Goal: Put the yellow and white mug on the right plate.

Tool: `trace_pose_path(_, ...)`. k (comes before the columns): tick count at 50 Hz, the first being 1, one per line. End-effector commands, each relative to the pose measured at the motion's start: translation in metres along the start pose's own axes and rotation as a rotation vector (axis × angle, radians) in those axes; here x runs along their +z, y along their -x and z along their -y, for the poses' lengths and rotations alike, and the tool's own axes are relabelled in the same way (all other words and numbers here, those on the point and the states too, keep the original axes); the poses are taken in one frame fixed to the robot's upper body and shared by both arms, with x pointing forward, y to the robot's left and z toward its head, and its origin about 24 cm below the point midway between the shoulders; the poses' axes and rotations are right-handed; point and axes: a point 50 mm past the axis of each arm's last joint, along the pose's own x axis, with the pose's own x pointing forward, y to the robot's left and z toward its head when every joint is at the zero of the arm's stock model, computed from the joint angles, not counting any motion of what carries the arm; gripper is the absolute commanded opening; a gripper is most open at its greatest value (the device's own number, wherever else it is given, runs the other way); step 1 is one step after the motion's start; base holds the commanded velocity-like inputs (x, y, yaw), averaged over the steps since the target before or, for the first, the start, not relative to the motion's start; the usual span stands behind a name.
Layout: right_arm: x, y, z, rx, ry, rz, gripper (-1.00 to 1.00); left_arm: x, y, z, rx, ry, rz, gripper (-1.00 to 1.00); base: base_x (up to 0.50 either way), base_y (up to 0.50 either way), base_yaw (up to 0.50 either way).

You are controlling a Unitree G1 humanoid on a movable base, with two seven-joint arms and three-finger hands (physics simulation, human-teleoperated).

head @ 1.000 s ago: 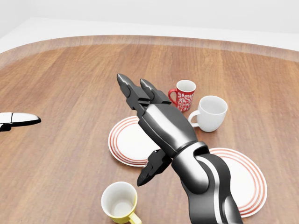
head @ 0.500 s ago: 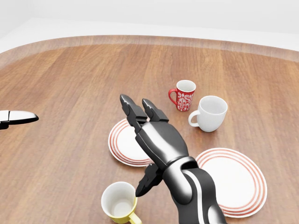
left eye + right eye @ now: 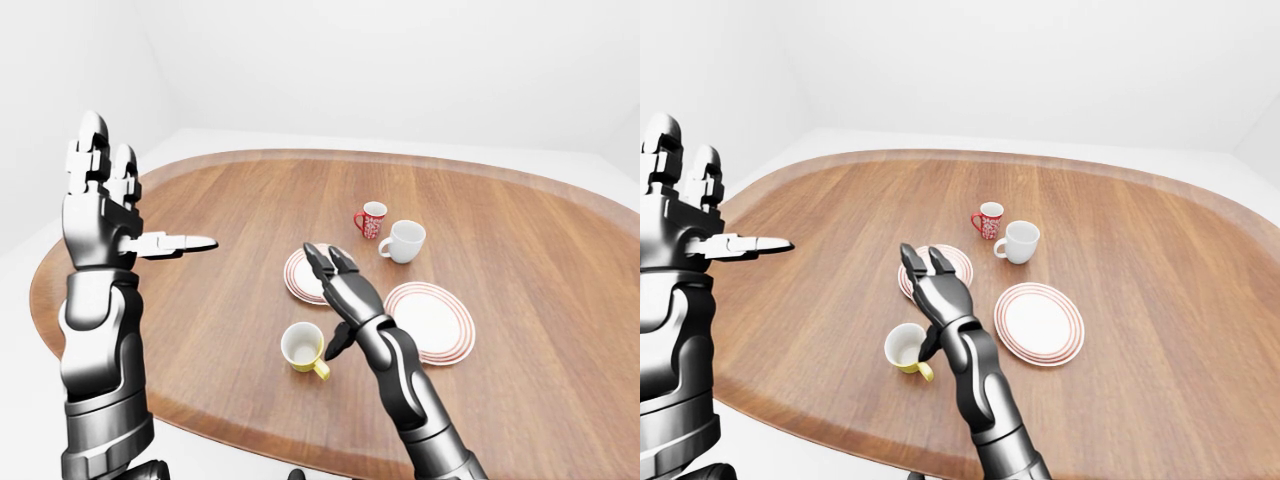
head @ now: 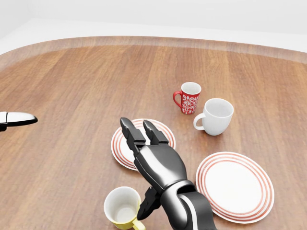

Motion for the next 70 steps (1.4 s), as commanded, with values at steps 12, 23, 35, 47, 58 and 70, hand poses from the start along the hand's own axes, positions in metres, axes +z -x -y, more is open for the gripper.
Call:
trace_pose_path(12,-0.007,-0.006,-0.033,0.046,0.037,-0.004,1.0,0.007,0.001,0.001,-0.011,-0.001,0.028,1.0,0.0,0.0,0.0)
trace_pose_path(23,-0.007,-0.011,-0.042,0.057,0.04,-0.004,1.0,0.008,0.002,0.003,-0.02,-0.003,0.034,1.0,0.0,0.0,0.0)
trace_pose_path(35,-0.008,-0.018,-0.051,0.066,0.038,-0.011,1.0,0.01,0.003,0.004,-0.026,-0.003,0.045,1.0,0.0,0.0,0.0)
trace_pose_path(47,-0.01,-0.019,-0.06,0.075,0.054,-0.018,1.0,0.012,0.003,0.004,-0.028,-0.003,0.053,1.0,0.0,0.0,0.0)
trace_pose_path(58,-0.012,-0.019,-0.069,0.08,0.066,-0.017,1.0,0.012,0.004,0.005,-0.03,-0.003,0.05,1.0,0.0,0.0,0.0)
trace_pose_path(70,-0.014,-0.019,-0.079,0.092,0.071,-0.016,1.0,0.015,0.003,0.006,-0.034,-0.001,0.068,1.0,0.0,0.0,0.0)
